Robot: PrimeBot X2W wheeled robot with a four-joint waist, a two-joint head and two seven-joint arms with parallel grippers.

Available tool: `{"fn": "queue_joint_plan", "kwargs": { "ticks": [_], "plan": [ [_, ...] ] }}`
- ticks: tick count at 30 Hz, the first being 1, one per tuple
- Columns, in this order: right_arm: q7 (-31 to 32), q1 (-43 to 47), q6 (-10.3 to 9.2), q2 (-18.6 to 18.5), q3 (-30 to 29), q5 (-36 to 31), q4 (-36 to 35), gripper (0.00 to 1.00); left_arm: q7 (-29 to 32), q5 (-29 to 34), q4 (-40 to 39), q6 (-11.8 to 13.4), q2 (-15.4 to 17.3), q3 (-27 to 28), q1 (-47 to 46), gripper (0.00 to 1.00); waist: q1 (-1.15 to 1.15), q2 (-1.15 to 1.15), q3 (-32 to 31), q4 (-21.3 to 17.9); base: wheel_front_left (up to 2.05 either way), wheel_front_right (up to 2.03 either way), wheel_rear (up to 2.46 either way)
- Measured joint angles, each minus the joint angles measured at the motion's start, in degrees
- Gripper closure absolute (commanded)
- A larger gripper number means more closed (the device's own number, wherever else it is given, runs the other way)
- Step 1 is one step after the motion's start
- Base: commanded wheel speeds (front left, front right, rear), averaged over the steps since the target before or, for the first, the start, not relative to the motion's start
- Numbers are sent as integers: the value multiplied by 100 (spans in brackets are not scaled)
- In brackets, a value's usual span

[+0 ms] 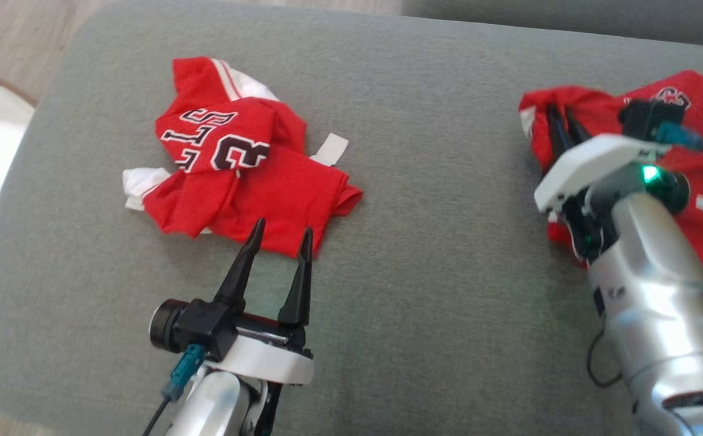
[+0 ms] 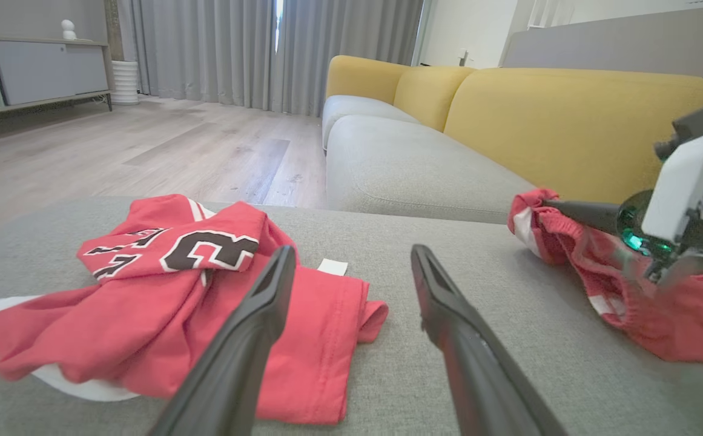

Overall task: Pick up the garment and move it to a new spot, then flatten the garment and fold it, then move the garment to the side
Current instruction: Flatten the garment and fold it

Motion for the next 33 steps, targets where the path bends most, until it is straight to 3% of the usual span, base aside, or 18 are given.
{"fn": "queue_joint_plan", "kwargs": {
  "ticks": [4,7,8,12,21,28,33],
  "plan": [
    [237,-341,0,-5,127,534,203,100,0,-41,2,3,0,-18,-8,0,-1,0,54,164,0,0,0],
    [257,-670,0,1,86,487,658,100,0,-44,3,5,0,-22,-20,0,0,0,156,271,0,0,0],
    [257,-787,0,-7,-9,342,865,0,0,-44,3,5,-1,-23,-33,0,0,0,182,285,0,0,0],
    [70,-1144,0,-63,-179,-226,1329,0,0,-45,1,55,-1,-25,-141,0,0,0,247,293,0,0,0],
    [-956,-1220,0,-52,231,-400,1226,0,0,-26,-26,55,-3,129,-200,0,-1,0,85,-66,0,0,0],
    [-1435,-314,0,-186,296,-664,221,0,0,77,-156,40,-1,390,-172,0,-1,0,-202,-622,0,0,0],
    [-1449,938,0,-300,-209,-966,-1252,0,0,76,-242,-40,-4,497,-110,0,-1,0,-403,-1053,0,0,0]
  ]
}}
